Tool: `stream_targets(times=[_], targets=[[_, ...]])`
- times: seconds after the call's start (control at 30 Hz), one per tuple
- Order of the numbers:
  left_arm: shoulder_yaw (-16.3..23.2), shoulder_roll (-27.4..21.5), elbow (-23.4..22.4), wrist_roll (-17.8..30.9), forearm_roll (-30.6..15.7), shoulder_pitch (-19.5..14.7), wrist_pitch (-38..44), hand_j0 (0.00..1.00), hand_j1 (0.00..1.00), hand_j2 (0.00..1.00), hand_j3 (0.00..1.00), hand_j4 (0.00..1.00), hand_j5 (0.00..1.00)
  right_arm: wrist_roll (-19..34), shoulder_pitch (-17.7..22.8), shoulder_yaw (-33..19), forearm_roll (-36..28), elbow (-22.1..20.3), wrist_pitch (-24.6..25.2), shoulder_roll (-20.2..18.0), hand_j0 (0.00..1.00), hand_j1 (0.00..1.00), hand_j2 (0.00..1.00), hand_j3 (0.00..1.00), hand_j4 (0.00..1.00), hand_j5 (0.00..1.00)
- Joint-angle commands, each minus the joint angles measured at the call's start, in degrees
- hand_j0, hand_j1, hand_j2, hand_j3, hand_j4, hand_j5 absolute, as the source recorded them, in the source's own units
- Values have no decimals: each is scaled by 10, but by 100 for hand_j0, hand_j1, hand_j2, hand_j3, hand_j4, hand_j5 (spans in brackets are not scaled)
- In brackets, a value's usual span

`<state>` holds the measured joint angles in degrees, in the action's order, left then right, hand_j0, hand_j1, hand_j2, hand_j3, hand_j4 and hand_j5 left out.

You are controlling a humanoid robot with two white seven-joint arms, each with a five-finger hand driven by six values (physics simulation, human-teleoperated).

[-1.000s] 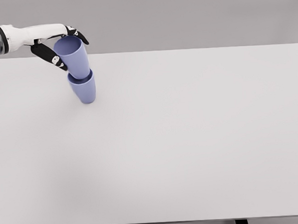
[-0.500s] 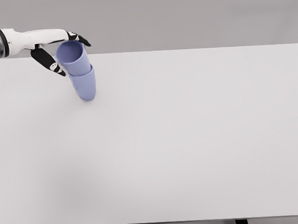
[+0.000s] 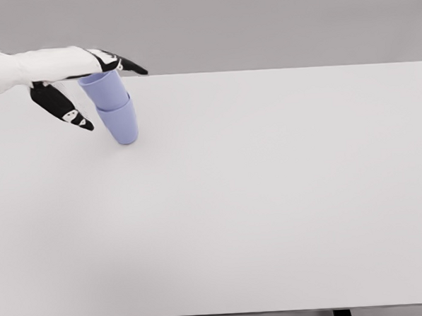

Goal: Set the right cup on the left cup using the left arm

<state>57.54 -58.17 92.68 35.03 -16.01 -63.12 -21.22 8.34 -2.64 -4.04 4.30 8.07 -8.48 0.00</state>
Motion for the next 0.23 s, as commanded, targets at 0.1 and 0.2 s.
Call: stream_targets(times=[0.1, 0.2], targets=[[-35, -20, 82, 0, -29, 51, -138, 100, 100, 100, 100, 100, 100, 0, 0, 0, 0, 0, 0, 0, 100, 100, 100, 100, 100, 100], [-34, -17, 83, 0, -29, 67, -138, 100, 100, 100, 100, 100, 100, 0, 0, 0, 0, -1, 0, 0, 100, 100, 100, 100, 100, 100]])
